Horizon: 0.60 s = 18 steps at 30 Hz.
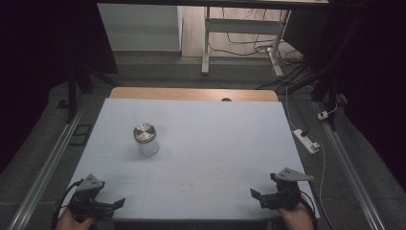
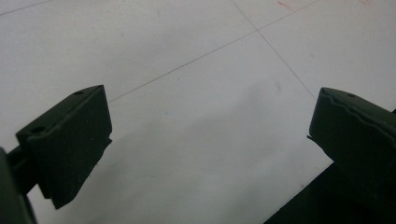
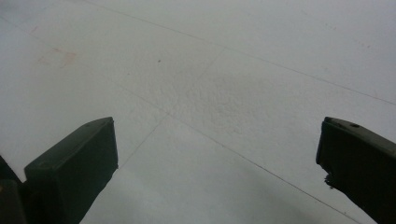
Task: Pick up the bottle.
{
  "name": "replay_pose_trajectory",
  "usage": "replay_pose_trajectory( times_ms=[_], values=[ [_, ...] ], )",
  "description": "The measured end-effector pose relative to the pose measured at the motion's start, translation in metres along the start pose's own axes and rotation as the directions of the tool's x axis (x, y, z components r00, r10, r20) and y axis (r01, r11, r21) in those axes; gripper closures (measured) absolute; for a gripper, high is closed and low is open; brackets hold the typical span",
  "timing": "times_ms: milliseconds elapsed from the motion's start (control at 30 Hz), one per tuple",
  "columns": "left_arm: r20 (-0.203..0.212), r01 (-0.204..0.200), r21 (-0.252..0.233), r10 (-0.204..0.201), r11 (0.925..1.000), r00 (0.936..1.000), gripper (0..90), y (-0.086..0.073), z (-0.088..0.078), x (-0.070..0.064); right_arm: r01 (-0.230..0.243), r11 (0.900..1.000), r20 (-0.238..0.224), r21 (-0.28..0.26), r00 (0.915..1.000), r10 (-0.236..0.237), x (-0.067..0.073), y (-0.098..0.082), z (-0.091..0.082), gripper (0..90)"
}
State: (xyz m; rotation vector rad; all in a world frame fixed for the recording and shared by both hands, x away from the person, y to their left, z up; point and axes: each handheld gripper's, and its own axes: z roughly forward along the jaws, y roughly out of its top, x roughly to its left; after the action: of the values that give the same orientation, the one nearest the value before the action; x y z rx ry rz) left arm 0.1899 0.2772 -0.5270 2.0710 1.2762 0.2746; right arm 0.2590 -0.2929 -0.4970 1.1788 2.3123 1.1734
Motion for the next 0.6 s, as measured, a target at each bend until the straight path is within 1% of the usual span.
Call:
replay_pose_trajectory(
  times_ms=[100, 267, 400, 467, 500, 533, 600],
  values=[
    [0.003, 0.01, 0.001, -0.01, 0.9999, 0.9999, 0.5, 0.0, 0.0001, 0.0012, -0.007, 1.0, 0.004, 0.005, 1.0, 0.007, -0.0003, 0.0002, 0.0005, 0.0],
    [0.024, 0.018, -0.001, -0.018, 0.9998, 0.9996, 0.4, 0.0001, -0.0001, 0.0031, -0.015, 1.0, 0.016, 0.007, 0.9998, 0.015, -0.0006, 0.0002, 0.0006, 0.0],
    [0.033, 0.036, -0.011, -0.036, 0.9993, 0.9988, 0.0, 0.0007, -0.0007, 0.0052, -0.015, 1.0, 0.02, 0.004, 0.9997, 0.015, -0.0005, 0.0001, 0.0005, 0.0],
    [0.03, 0.034, -0.017, -0.033, 0.9993, 0.999, 0.0, 0.0013, -0.0008, 0.0051, -0.013, 1.0, 0.02, 0.005, 0.9997, 0.013, -0.0001, 0.0002, 0.0005, 0.0],
    [0.022, 0.029, -0.023, -0.028, 0.9993, 0.9993, 0.0, 0.0022, -0.0009, 0.0046, -0.013, 1.0, 0.019, 0.007, 0.9997, 0.013, -0.0001, 0.0002, 0.0007, 0.0],
    [0.008, 0.015, -0.032, -0.015, 0.9994, 0.9999, 0.0, 0.0041, -0.0011, 0.0029, -0.013, 1.0, 0.018, 0.007, 0.9998, 0.013, -0.0002, 0.0003, 0.0008, 0.0],
    [0.002, 0.009, -0.034, -0.009, 0.9994, 1.0, 0.0, 0.005, -0.0011, 0.0023, -0.012, 1.0, 0.017, 0.007, 0.9998, 0.011, -0.0002, 0.0003, 0.0008, 0.0]
  ],
)
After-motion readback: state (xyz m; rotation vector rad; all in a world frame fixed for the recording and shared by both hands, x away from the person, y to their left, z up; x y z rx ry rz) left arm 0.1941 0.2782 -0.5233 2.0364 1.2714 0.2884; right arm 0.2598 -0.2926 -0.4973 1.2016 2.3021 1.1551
